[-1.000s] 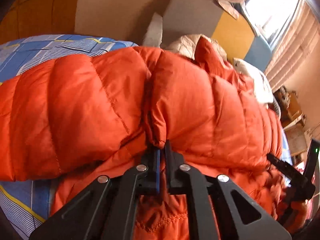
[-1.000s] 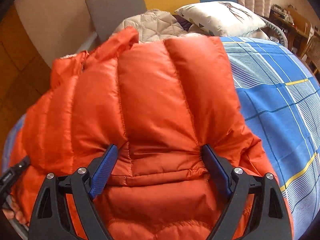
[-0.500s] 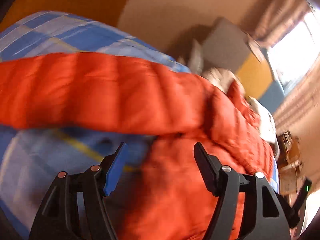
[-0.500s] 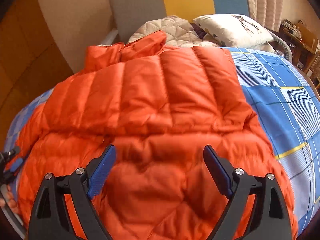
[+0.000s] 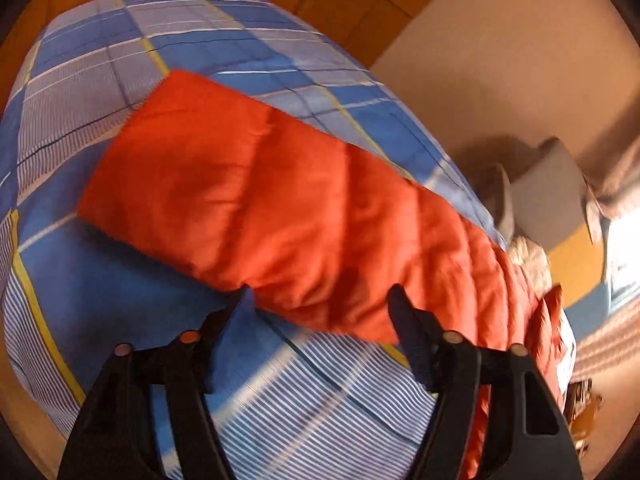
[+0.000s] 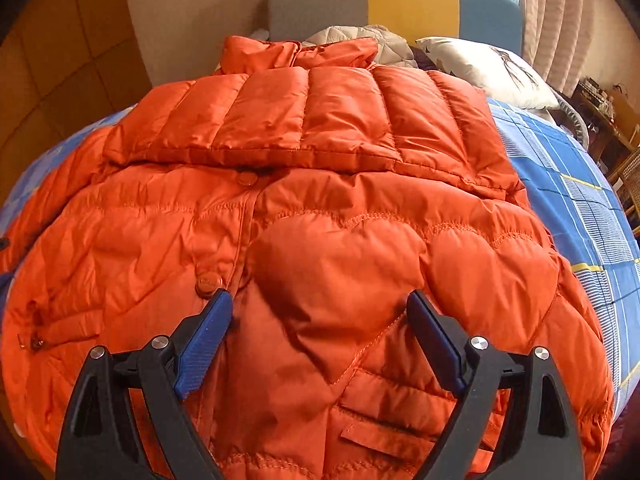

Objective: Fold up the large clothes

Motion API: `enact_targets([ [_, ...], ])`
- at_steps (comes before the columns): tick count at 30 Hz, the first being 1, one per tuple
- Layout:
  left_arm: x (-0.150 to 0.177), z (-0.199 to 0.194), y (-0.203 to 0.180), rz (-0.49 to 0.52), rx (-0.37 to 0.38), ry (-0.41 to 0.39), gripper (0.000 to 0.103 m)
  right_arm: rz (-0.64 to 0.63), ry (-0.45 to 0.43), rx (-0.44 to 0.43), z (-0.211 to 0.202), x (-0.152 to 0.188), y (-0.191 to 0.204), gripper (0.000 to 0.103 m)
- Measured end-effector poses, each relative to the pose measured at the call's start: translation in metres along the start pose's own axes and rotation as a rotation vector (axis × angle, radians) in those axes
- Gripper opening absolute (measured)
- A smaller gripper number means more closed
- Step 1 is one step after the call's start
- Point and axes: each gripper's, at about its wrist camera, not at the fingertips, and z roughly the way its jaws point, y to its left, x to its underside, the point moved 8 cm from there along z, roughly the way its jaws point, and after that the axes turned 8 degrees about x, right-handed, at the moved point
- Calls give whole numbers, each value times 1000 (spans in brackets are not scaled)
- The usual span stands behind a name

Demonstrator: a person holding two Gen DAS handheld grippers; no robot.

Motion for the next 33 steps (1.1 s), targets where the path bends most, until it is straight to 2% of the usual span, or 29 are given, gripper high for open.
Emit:
enact_targets([
  [1,-1,2,1,0,-1,0,55,-5,-1,5,0,1,0,88],
  [2,-5,4,1,16,-11,-7,41,-11,-1,11,0,2,1,88],
  [3,-7,7,0,43,-27,-11,14,-16,0,16,1,3,2,88],
  [4,-9,10,-1,60,-34,-11,3,-20,2,20,2,5,3,88],
  [7,-16,11,-13,130,-46,-30,0,-30,8,30,5,9,5,88],
  [11,-24,-1,-42,239,-8,-72,0,-50,11,51,8,13,9,88],
  [14,-22,-15,-88,343,82,-100,0,-52,10,59,8,14,10,88],
  [17,-1,-28,-149,489,194,-104,0,-49,12,60,9,13,10,88],
  [20,35,-36,-209,637,301,-78,0,-45,11,54,8,14,10,88],
  [23,84,-40,-262,761,413,-17,0,-33,14,40,9,15,10,88],
  [28,180,-41,-320,917,614,172,2,-7,23,9,11,14,5,88],
  [29,195,-41,-324,932,636,207,4,1,26,1,12,14,4,88],
  [30,211,-39,-327,949,644,234,13,7,28,-5,12,14,2,88],
  [31,222,-36,-328,956,647,258,33,13,30,-11,13,14,1,88],
  [33,234,-31,-322,941,648,293,46,16,31,-17,13,15,0,88],
])
